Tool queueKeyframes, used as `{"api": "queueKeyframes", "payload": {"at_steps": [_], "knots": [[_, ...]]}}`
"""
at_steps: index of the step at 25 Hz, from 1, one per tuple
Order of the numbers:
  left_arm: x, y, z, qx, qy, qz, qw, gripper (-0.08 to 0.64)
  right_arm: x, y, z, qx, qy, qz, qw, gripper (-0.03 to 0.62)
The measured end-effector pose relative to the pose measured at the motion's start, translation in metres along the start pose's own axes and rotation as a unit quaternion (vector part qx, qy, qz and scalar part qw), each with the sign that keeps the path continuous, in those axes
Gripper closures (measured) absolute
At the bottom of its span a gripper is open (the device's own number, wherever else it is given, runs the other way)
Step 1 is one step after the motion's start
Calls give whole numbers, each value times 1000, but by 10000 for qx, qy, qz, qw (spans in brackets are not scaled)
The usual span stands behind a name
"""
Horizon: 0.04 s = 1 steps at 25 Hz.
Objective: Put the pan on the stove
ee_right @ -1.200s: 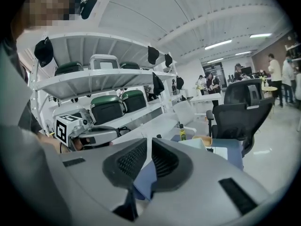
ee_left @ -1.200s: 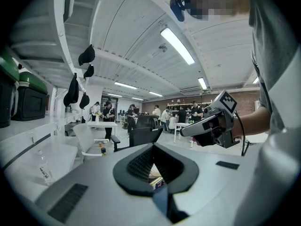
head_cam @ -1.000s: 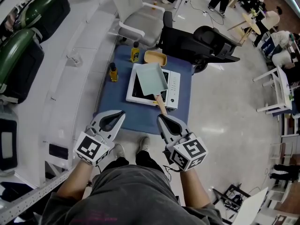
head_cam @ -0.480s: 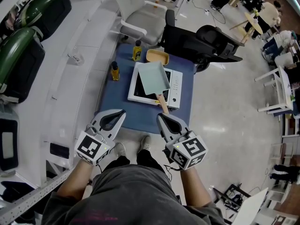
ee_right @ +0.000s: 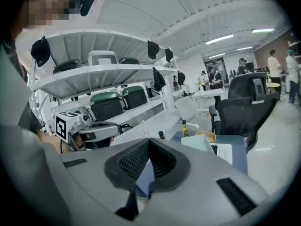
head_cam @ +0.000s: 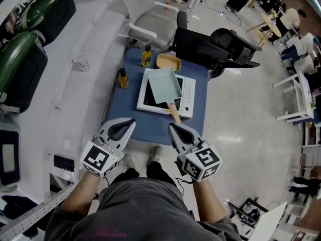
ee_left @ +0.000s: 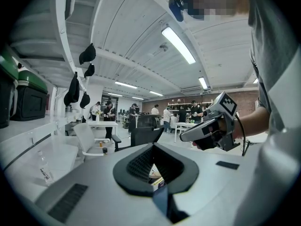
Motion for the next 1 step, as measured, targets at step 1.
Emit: {"api": "queueKeyframes", "payload": {"at_steps": [1], "knots": [[0, -1, 0, 6, 0, -6, 10000, 558, 0, -1, -1, 3, -10, -5, 10000, 588]]}}
Point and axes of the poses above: the fingertips, and each gripper's own axes: y backward along the fingers, z to its left, x out of its underside, the point moved 4 cm from there along y, backward along the fingers, and after that the axes turned 5 degrees about -z, right-handed, at the moved point
